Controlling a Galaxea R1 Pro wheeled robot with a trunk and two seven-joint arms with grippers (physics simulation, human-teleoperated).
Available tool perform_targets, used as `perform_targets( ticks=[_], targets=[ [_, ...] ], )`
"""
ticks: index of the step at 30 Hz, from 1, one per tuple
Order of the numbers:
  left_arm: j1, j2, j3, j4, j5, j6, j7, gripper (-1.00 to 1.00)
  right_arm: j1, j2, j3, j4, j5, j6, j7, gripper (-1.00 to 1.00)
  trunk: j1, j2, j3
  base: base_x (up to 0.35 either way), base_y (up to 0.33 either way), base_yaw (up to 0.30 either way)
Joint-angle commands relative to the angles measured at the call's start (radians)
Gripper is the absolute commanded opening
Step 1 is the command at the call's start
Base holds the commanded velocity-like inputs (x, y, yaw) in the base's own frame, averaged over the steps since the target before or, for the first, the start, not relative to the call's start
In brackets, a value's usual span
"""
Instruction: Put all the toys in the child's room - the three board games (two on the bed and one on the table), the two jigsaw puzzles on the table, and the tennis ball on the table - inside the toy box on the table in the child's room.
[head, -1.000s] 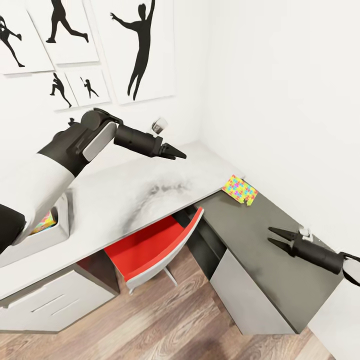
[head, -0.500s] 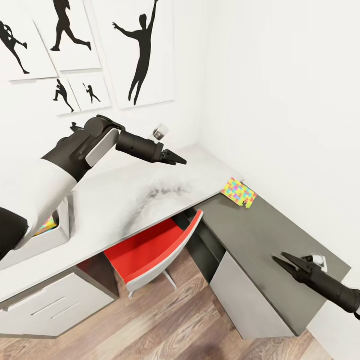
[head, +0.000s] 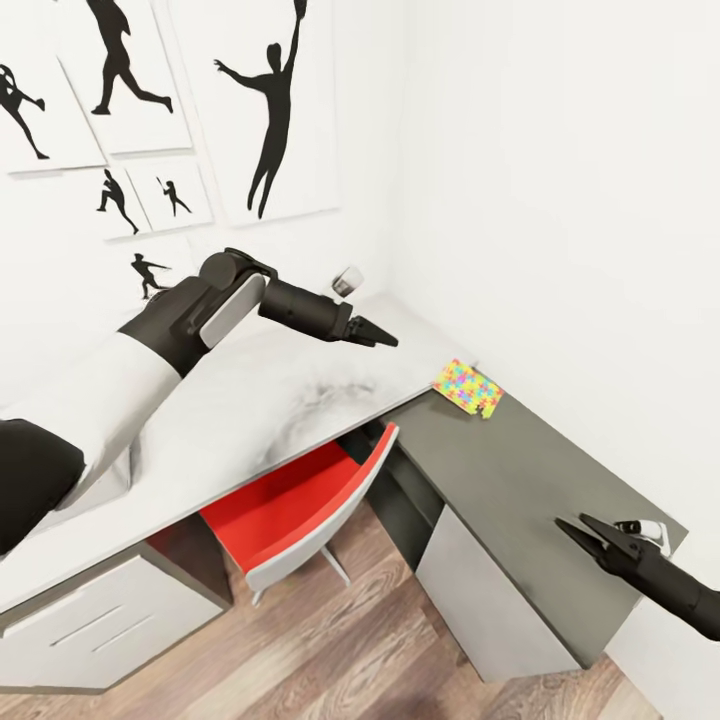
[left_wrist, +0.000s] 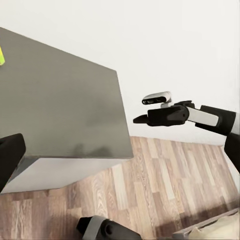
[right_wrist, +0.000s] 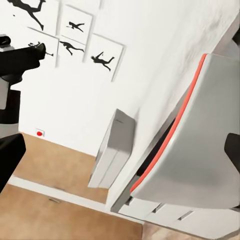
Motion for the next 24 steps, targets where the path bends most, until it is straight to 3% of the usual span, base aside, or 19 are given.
perform_targets(
  ticks=[1,8,14,24],
  targets=[
    [0.001,-0.005,-0.003,0.0,0.001,0.004,-0.002,1.0,-0.002,-0.001,0.006,0.002,-0.01,0.009,0.008,1.0,0.001,-0.002,-0.001,0.0,0.0,-0.071],
    [0.012,-0.026,-0.002,0.003,-0.001,-0.007,0.001,1.0,-0.002,0.0,0.007,0.009,-0.009,0.006,0.048,1.0,0.001,-0.002,0.002,0.0,0.0,-0.028],
    [0.025,-0.028,0.0,0.006,-0.001,-0.012,0.002,1.0,-0.002,0.0,0.006,0.036,-0.01,0.006,0.061,1.0,0.001,-0.002,0.004,0.0,0.0,-0.032],
    [0.05,-0.024,0.001,0.007,-0.001,-0.016,0.005,1.0,-0.002,0.0,0.006,0.054,-0.009,0.004,0.107,1.0,0.001,-0.002,0.015,0.0,0.0,-0.16]
  ],
)
